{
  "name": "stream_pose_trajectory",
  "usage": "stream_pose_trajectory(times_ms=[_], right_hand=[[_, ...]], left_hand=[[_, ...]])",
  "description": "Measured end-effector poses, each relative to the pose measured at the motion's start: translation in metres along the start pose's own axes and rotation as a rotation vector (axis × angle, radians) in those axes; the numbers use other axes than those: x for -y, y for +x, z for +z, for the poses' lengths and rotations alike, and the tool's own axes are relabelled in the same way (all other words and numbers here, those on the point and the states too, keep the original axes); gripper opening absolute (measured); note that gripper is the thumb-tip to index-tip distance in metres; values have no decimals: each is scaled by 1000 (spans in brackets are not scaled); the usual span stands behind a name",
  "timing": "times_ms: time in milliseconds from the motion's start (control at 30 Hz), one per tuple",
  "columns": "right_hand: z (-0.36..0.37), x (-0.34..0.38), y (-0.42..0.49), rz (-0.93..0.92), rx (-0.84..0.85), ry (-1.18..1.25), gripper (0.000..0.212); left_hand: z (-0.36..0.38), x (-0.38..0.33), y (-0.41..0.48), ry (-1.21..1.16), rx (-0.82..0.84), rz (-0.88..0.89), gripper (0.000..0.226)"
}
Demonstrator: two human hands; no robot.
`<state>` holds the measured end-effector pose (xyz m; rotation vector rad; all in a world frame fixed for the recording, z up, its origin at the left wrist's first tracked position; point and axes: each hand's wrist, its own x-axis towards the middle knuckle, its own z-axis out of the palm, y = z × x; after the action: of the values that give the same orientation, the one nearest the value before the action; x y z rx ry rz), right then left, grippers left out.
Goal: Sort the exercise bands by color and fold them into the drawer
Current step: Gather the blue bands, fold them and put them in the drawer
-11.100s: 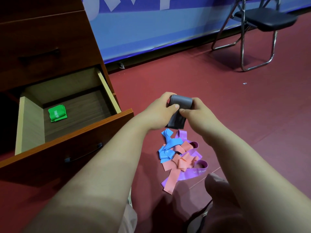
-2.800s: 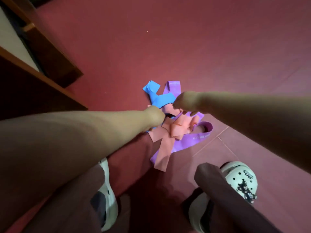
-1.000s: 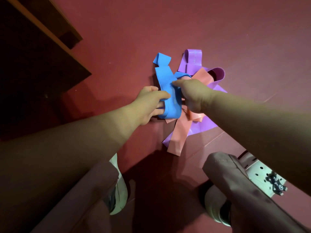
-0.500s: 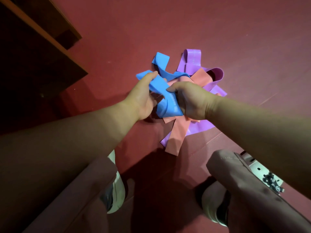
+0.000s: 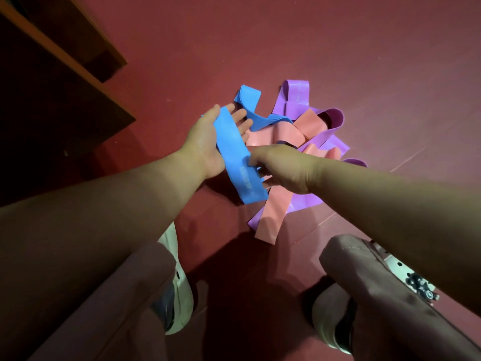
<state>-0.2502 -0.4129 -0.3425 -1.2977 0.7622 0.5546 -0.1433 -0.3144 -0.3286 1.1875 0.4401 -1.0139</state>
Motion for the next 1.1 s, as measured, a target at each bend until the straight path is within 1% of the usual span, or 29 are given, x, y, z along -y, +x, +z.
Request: stream_pose_trajectory(times_ms=[33, 67, 133, 200, 267, 367, 400, 433, 533, 567, 633, 667, 700, 733, 767, 833, 900, 933, 1000, 1100], right_hand=[[-1, 0, 2, -19, -46, -51, 15], [-4, -1, 6, -34, -114, -94, 16], [-10, -3, 13, -95, -303, -192, 22], [-17, -3, 22, -192, -470, -376, 22], [-22, 4, 28, -282, -555, -560, 23], [-26, 17, 37, -451, -564, -761, 23], [-25, 20, 42, -462, -542, -835, 23], [-25, 24, 46, -437, -511, -933, 25], [-22, 27, 56, -235, -395, -1206, 39], [-21, 26, 58, -198, -389, -1261, 42], [-23, 22, 60, -184, -424, -1316, 39], [-24, 21, 58, -189, -451, -1297, 35], [-26, 19, 56, -192, -474, -1229, 31], [-27, 18, 54, -196, -491, -1109, 26], [-28, 16, 53, -209, -503, -945, 19], [-29, 13, 49, -243, -510, -523, 4], [-28, 10, 43, -230, -527, -163, 19], [-28, 8, 40, -208, -525, -50, 20], [-30, 4, 35, -123, -461, 51, 19], [-34, -2, 31, 45, -407, 101, 45]], left_hand=[[-1, -1, 0, -7, -10, -3, 35], [-2, -2, 0, -6, -27, -8, 34], [-7, -1, 2, 23, -63, -17, 33], [-10, 1, 3, 39, -85, -26, 32], [-14, 1, 5, 41, -104, -41, 32], [-16, 2, 4, 48, -124, -59, 33], [-16, 3, 4, 53, -126, -67, 33], [-16, 4, 3, 59, -125, -76, 34], [-15, 6, 1, 60, -123, -105, 36], [-14, 6, 0, 55, -123, -111, 36], [-12, 6, -1, 41, -123, -121, 35], [-10, 6, -2, 32, -122, -125, 35], [-9, 7, -2, 29, -119, -127, 34], [-8, 7, -3, 29, -116, -126, 34], [-7, 8, -3, 32, -111, -123, 35], [-7, 10, -1, 48, -104, -123, 36], [-9, 11, 1, 73, -103, -130, 39], [-10, 11, 2, 78, -103, -134, 40], [-12, 11, 2, 67, -100, -139, 40], [-13, 12, 2, 61, -114, -140, 35]])
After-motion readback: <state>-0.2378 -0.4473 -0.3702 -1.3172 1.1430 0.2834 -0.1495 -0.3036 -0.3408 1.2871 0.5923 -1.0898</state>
